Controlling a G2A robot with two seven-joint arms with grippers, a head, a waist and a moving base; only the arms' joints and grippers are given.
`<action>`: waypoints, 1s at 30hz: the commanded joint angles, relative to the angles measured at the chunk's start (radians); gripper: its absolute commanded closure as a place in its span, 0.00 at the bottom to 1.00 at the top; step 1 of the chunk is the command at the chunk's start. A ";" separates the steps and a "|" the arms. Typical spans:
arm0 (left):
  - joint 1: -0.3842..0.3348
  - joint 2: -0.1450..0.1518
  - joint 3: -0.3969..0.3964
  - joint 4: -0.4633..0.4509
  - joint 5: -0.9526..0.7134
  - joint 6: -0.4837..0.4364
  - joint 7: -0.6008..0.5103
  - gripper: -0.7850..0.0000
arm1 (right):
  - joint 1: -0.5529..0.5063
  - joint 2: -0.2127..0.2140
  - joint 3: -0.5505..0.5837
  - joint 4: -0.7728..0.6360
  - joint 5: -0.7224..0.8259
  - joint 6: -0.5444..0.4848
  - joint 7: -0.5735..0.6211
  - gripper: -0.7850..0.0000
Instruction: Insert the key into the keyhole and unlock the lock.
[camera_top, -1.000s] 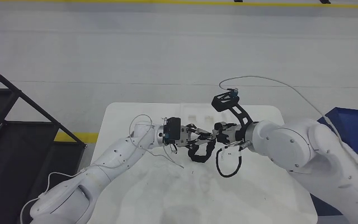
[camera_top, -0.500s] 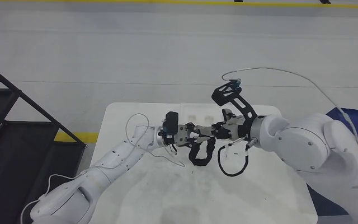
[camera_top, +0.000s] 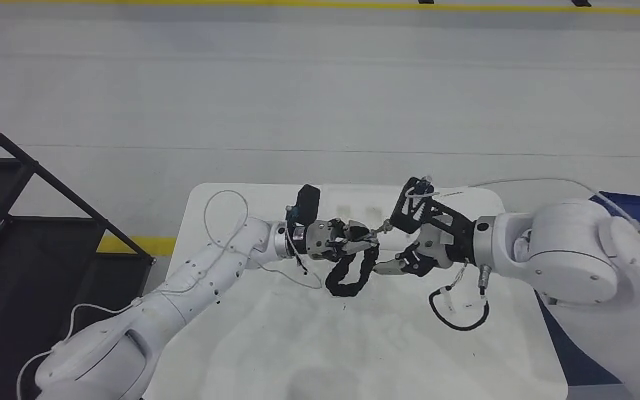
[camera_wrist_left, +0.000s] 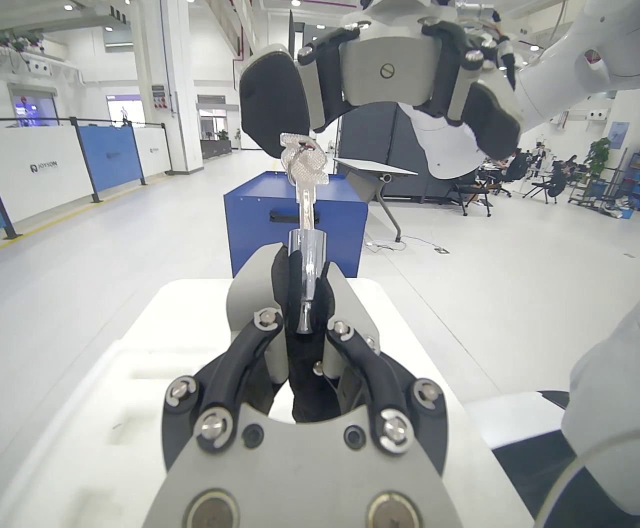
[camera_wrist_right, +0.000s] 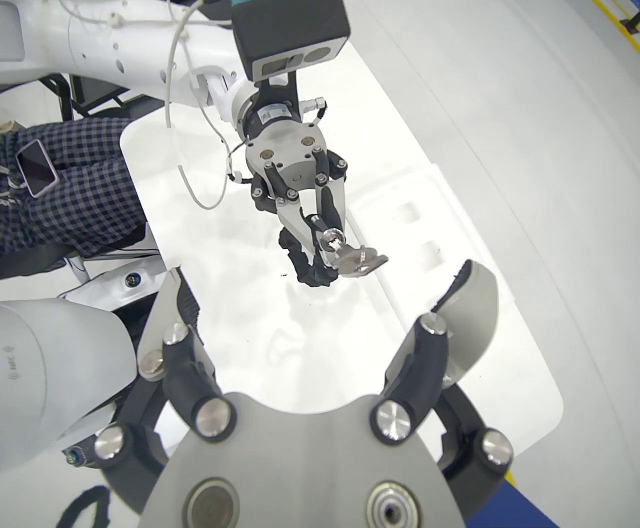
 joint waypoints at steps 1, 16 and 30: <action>-0.024 0.014 0.034 -0.009 -0.090 0.000 -0.052 1.00 | -0.015 0.000 -0.005 0.012 -0.010 -0.033 -0.023 0.00; -0.132 0.098 0.167 -0.095 -0.445 0.000 -0.301 1.00 | -0.041 0.003 -0.001 0.032 -0.058 -0.067 -0.059 0.00; -0.155 0.101 0.218 -0.100 -0.490 0.000 -0.344 1.00 | -0.038 0.002 -0.045 -0.021 -0.261 -0.264 -0.126 0.00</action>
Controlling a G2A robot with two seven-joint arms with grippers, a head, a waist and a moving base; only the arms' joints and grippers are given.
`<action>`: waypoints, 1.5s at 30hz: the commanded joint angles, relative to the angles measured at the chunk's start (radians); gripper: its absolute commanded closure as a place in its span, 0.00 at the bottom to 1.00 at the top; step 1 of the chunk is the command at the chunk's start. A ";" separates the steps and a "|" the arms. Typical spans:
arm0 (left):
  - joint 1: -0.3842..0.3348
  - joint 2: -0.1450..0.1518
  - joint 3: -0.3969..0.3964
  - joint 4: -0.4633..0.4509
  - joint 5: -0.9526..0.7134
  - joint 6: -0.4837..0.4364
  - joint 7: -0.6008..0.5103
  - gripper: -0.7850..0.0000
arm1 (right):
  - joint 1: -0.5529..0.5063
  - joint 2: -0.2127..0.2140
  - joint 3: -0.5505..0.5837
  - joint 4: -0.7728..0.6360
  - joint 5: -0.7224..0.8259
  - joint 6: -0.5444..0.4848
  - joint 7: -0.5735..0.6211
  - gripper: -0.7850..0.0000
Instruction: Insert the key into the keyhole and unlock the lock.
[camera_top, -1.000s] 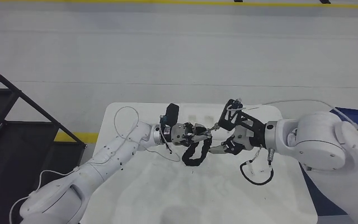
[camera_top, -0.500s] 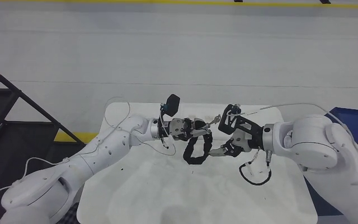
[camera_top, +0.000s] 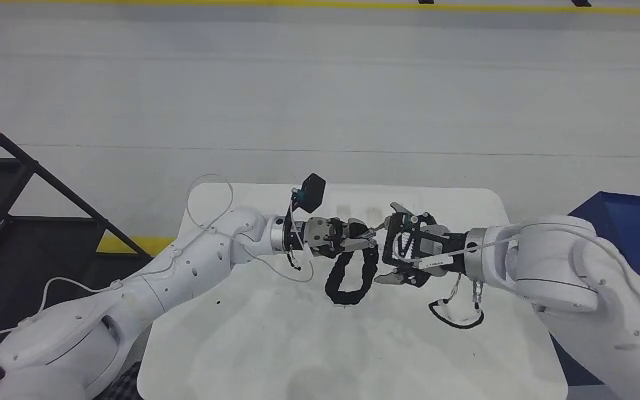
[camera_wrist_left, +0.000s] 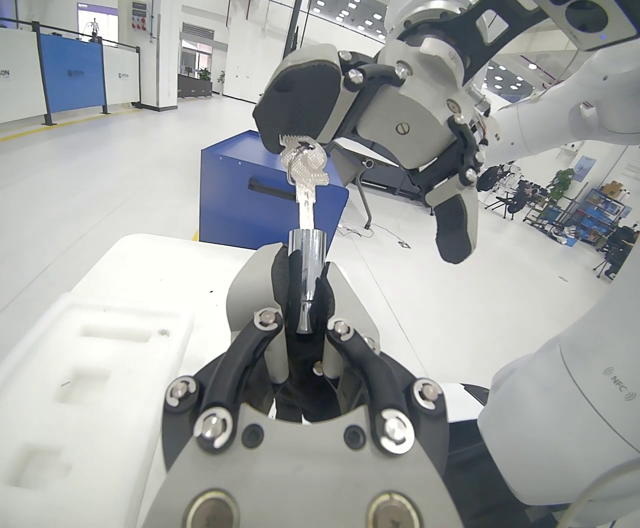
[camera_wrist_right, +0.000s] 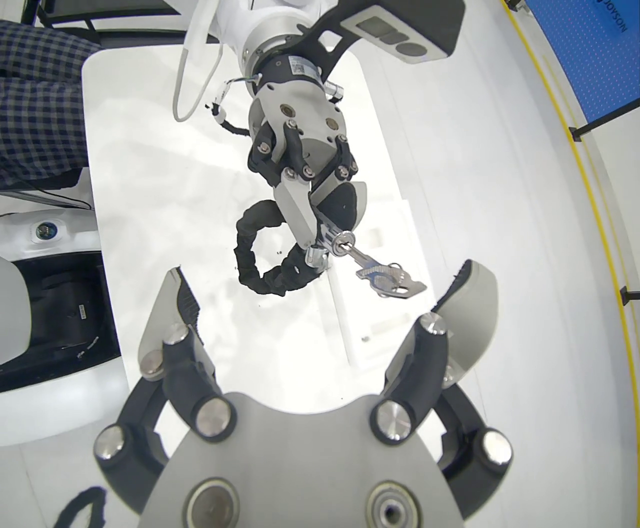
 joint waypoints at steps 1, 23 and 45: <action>-0.002 -0.001 0.004 -0.001 0.004 0.000 0.001 1.00 | 0.011 -0.003 -0.022 0.000 -0.006 -0.006 0.014 0.00; -0.017 0.005 0.030 0.015 0.104 0.000 0.086 1.00 | 0.084 -0.003 -0.037 -0.019 -0.159 -0.124 0.028 0.06; -0.051 0.007 0.093 0.009 0.121 0.000 0.132 1.00 | 0.066 -0.005 -0.071 -0.050 -0.324 -0.134 -0.038 0.80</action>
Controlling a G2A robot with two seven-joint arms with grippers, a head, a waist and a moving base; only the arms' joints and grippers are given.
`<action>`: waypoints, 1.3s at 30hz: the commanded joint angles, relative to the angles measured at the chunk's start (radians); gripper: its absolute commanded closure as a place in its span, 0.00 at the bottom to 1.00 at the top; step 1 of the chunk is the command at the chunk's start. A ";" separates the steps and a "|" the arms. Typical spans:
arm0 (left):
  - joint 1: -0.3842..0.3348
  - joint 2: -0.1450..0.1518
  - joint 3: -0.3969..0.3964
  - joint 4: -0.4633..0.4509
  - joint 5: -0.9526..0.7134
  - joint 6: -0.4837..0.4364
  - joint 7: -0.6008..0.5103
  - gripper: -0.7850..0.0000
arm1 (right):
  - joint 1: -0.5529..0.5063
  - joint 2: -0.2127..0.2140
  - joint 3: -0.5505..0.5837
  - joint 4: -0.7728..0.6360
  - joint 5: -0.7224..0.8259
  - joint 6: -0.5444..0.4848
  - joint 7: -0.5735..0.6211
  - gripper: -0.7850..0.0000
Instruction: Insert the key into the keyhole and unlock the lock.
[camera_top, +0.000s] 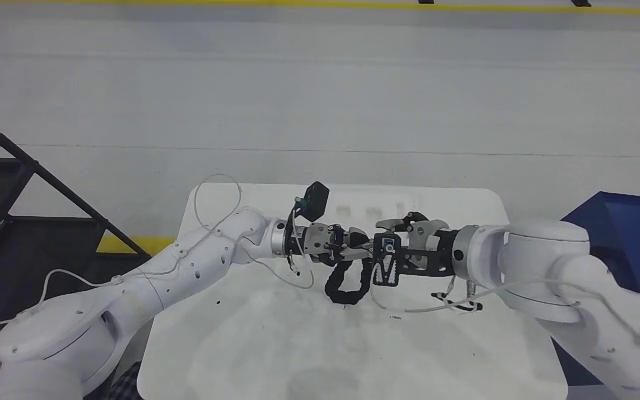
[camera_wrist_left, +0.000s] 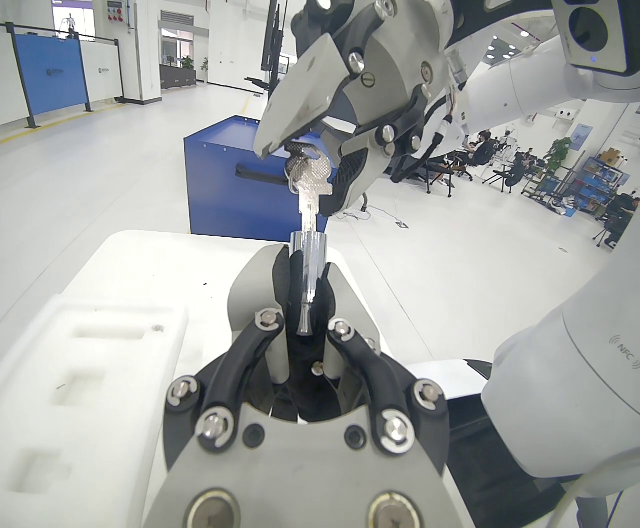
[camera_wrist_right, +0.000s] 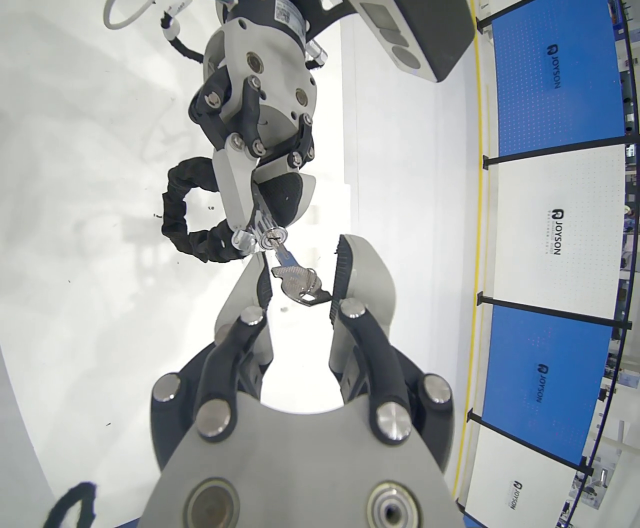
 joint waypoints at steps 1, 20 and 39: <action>0.000 0.000 0.000 0.000 0.002 0.000 0.002 1.00 | -0.002 0.000 0.001 0.001 0.006 0.003 -0.001 0.89; -0.005 -0.010 -0.005 -0.007 0.094 0.000 0.040 1.00 | -0.018 -0.002 0.056 0.105 0.449 0.287 0.111 1.00; 0.021 -0.037 -0.071 0.019 0.289 0.000 0.113 1.00 | -0.056 -0.004 0.094 0.122 0.710 0.549 0.166 1.00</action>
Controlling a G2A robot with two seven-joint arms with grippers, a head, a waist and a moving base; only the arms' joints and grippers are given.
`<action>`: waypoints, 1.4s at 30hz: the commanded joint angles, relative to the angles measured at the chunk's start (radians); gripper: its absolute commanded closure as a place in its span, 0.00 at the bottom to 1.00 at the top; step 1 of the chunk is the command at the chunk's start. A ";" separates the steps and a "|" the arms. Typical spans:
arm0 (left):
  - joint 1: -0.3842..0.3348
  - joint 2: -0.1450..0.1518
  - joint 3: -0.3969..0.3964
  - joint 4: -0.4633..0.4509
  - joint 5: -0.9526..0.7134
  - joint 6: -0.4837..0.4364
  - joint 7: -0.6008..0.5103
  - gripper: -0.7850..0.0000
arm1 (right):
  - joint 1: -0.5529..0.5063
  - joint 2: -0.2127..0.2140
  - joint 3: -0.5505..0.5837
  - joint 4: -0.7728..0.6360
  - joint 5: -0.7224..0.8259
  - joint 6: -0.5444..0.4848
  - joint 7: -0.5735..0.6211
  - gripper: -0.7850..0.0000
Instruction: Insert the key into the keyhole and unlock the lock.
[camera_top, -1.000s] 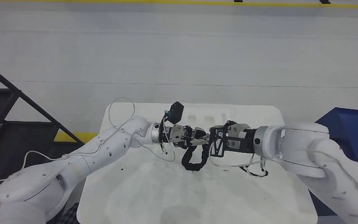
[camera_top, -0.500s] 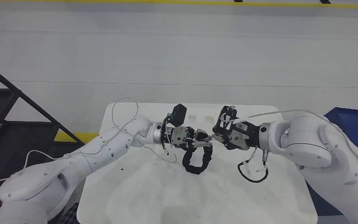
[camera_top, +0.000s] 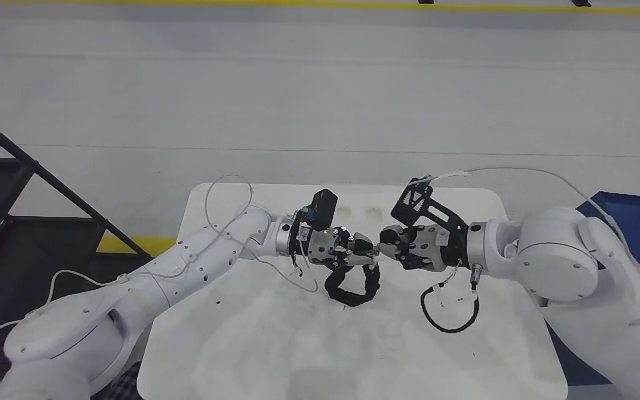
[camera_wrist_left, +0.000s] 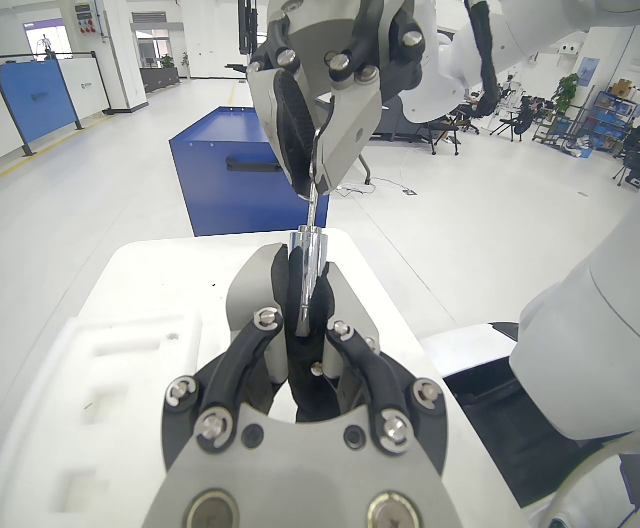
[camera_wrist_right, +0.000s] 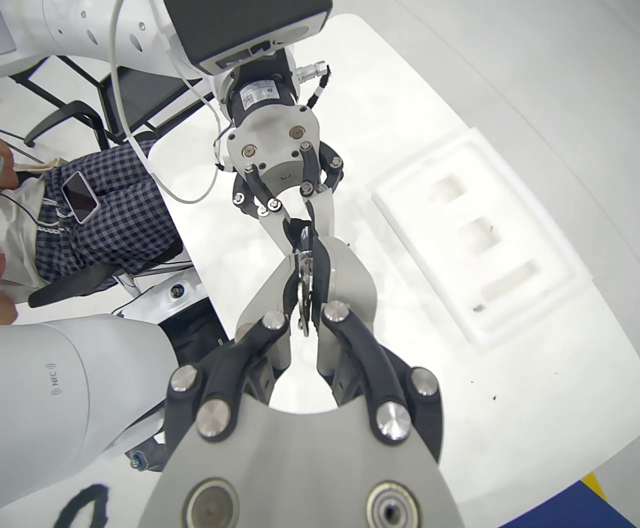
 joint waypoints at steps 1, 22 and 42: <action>0.005 -0.002 -0.010 0.003 0.016 0.000 0.002 1.00 | -0.004 0.000 0.001 -0.001 0.010 0.006 0.002 0.98; 0.090 -0.002 -0.052 0.093 0.162 0.048 -0.200 1.00 | -0.138 0.031 0.163 -0.044 -0.109 -0.084 -0.076 0.00; 0.084 -0.105 -0.075 0.242 0.259 0.000 -0.158 0.00 | -0.188 0.031 0.176 0.082 -0.213 -0.368 -0.282 0.00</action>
